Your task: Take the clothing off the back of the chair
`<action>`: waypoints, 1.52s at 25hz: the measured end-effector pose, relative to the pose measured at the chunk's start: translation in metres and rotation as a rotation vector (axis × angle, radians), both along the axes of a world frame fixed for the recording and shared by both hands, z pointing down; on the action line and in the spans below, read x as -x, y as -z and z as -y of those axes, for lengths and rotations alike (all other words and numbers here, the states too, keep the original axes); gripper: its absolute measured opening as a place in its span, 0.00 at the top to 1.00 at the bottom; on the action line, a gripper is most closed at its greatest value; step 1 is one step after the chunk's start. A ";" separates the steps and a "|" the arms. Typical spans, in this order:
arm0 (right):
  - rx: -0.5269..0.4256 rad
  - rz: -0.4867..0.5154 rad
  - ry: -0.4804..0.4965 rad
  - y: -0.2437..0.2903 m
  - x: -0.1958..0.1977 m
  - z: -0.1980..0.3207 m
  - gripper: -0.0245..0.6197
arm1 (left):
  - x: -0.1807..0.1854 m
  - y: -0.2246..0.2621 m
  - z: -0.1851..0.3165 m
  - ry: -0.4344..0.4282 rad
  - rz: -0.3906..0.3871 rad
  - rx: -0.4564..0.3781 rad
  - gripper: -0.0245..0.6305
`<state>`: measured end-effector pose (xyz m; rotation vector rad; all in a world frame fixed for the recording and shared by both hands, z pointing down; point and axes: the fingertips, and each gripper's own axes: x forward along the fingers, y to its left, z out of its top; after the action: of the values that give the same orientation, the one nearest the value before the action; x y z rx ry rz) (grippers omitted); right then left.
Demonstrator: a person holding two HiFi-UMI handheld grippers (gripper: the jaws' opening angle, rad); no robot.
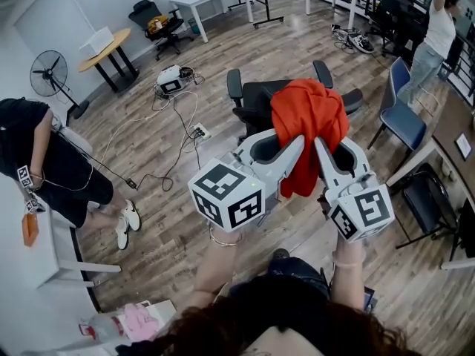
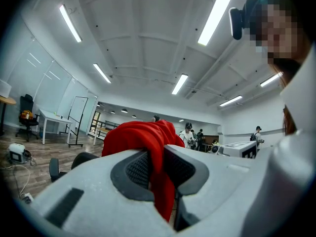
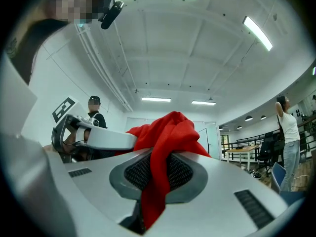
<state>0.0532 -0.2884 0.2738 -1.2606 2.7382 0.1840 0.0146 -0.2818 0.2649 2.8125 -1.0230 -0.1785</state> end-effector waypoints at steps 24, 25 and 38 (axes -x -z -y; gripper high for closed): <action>-0.031 0.000 0.017 0.019 0.030 -0.085 0.89 | 0.029 0.020 -0.086 0.013 -0.007 -0.037 0.86; -0.029 0.001 0.017 0.019 0.031 -0.089 0.89 | 0.030 0.019 -0.090 0.012 -0.007 -0.036 0.86; -0.022 0.006 0.031 0.016 0.046 -0.137 0.89 | 0.045 0.017 -0.138 0.030 -0.003 -0.039 0.86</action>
<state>0.0073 -0.1516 0.2581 -1.2103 2.7414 0.2071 -0.0306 -0.1434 0.2480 2.8317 -1.0725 -0.2087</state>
